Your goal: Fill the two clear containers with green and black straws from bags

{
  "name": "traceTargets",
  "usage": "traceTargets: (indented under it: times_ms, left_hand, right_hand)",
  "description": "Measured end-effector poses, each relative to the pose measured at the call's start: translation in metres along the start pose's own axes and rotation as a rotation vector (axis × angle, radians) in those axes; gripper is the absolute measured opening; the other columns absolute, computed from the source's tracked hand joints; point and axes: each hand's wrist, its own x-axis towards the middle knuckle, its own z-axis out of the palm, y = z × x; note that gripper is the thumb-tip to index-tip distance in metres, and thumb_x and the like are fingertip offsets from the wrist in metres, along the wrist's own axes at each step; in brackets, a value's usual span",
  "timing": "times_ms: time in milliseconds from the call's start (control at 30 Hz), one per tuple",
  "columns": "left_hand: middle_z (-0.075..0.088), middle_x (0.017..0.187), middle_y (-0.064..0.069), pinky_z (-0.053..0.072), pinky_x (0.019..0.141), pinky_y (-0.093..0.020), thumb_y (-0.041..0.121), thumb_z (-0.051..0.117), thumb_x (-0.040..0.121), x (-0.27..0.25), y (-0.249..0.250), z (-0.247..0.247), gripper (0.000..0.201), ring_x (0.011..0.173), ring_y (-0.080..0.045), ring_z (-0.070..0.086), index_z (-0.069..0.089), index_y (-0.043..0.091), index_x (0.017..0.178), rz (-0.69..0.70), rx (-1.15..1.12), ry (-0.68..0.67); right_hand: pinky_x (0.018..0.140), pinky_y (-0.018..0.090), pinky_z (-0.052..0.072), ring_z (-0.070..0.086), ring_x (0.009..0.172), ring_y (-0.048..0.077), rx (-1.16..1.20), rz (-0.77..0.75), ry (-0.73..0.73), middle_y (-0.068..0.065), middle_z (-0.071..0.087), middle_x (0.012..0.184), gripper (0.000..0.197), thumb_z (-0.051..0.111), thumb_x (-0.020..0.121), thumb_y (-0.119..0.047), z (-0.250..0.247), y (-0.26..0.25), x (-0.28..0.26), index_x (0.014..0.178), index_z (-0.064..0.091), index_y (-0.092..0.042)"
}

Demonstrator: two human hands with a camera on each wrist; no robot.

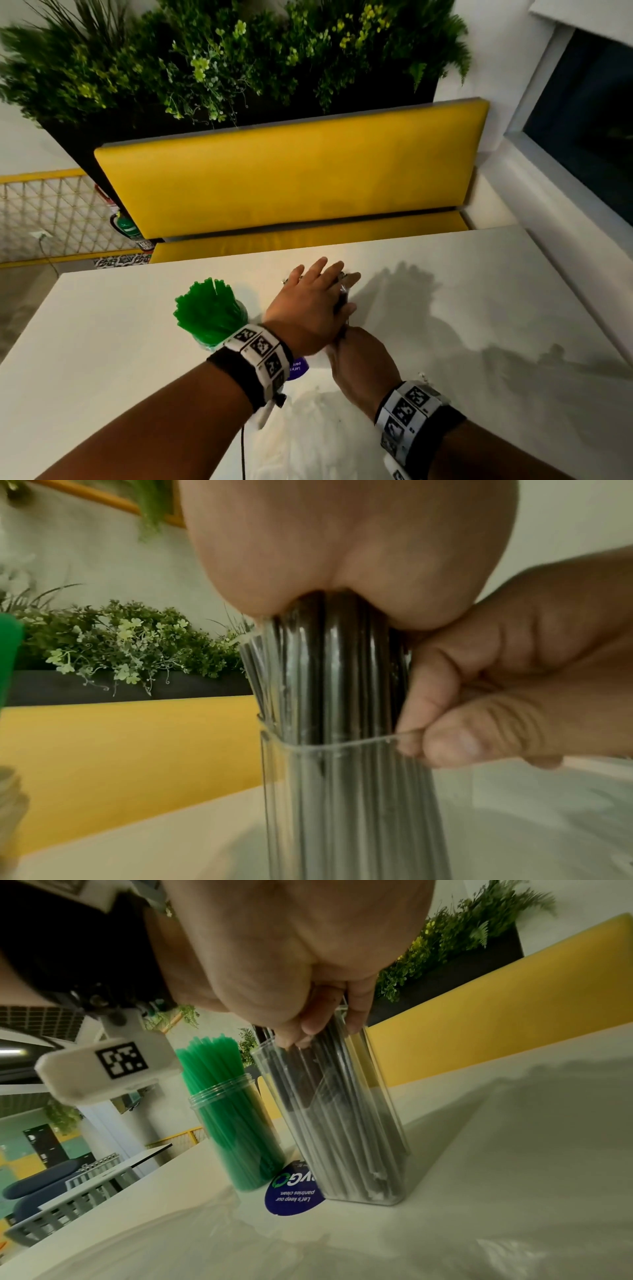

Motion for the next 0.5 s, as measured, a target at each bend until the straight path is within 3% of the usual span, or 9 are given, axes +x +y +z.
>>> traceTargets:
  times_ms: [100,167,267,333,400,500]
  left_hand:
    - [0.021,0.163,0.006,0.014,0.121,-0.049,0.047,0.028,0.102,0.002,0.004,-0.004,0.052,0.151,-0.023,0.013,0.017,0.041,0.152,-0.043,-0.013,0.008]
    - [0.029,0.160,0.005,0.017,0.120,-0.048,0.042,0.032,0.100,-0.004,0.006,-0.008,0.055,0.148,-0.022,0.021,0.015,0.039,0.152,-0.038,-0.044,0.044]
    - [0.033,0.158,0.003,0.021,0.117,-0.053,0.037,0.048,0.093,-0.013,-0.001,-0.006,0.077,0.144,-0.022,0.028,0.001,0.041,0.153,0.030,-0.169,0.090]
    - [0.024,0.163,0.003,0.021,0.117,-0.056,0.038,0.051,0.093,-0.018,-0.006,-0.004,0.078,0.147,-0.023,0.026,0.001,0.045,0.152,0.068,-0.182,0.103]
    - [0.015,0.165,0.006,0.017,0.118,-0.058,0.047,0.045,0.097,-0.020,-0.007,-0.001,0.064,0.150,-0.025,0.018,0.012,0.045,0.152,0.090,-0.101,0.065]
    - [0.004,0.166,0.008,0.011,0.120,-0.059,0.061,0.030,0.098,-0.016,-0.005,0.002,0.059,0.153,-0.024,0.005,0.017,0.041,0.152,0.089,0.031,-0.009]
  right_hand:
    - [0.056,0.033,0.046,0.061,0.067,0.023,0.040,-0.042,0.033,0.004,0.068,0.078,0.030,0.039,0.095,-0.030,0.001,0.001,-0.001,0.090,0.066,-0.020]
    - [0.052,0.029,0.038,0.062,0.063,0.022,0.013,-0.047,0.032,0.003,0.068,0.074,0.030,0.038,0.092,-0.029,-0.005,-0.003,-0.004,0.086,0.067,-0.021]
    - [0.059,0.030,0.036,0.063,0.074,0.024,0.031,-0.017,0.021,0.003,0.068,0.084,0.024,0.042,0.096,-0.027,-0.010,-0.008,-0.004,0.094,0.064,-0.020]
    - [0.063,0.036,0.045,0.064,0.081,0.028,-0.009,-0.047,-0.007,0.008,0.068,0.091,0.023,0.043,0.097,-0.024,-0.011,-0.009,-0.004,0.103,0.064,-0.016]
    - [0.069,0.039,0.048,0.065,0.087,0.030,-0.017,-0.026,-0.027,0.011,0.069,0.096,0.024,0.045,0.098,-0.021,-0.010,-0.010,-0.004,0.106,0.065,-0.012]
    - [0.072,0.028,0.038,0.064,0.094,0.026,0.093,0.063,-0.011,0.008,0.069,0.107,0.028,0.045,0.099,-0.027,-0.010,-0.013,-0.006,0.113,0.065,-0.014]
